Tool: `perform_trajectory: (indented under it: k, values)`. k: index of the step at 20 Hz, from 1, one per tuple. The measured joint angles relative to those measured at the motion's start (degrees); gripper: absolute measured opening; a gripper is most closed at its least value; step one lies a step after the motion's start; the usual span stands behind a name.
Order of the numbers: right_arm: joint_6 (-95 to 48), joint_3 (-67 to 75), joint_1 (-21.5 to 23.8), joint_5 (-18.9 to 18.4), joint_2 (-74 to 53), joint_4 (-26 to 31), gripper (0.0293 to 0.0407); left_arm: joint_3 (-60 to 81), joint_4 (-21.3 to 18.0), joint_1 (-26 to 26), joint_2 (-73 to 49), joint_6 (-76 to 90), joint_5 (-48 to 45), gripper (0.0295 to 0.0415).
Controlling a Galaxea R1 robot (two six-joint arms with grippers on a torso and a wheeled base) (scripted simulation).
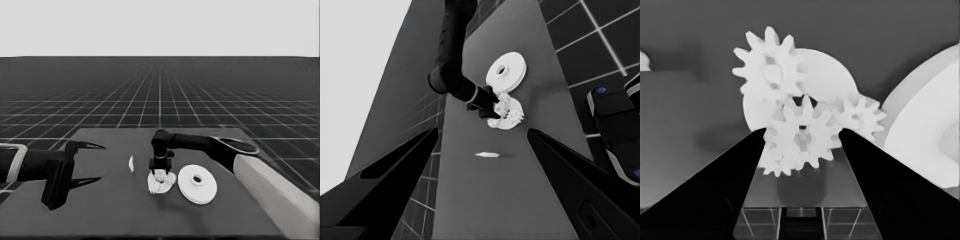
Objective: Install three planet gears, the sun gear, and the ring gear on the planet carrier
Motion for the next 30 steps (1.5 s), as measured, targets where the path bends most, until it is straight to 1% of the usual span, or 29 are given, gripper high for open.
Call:
perform_trajectory:
  k: [6,30]
  values:
    - [1.6,-0.1,-0.4,0.0,0.0,-0.1,0.0310,0.0,0.0,0.0,0.0,0.0,0.0,0.0385]
    - [15.9,-0.1,-0.8,0.0,-0.1,-0.1,0.0310,0.0,0.0,0.0,0.0,0.0,0.0,0.0385]
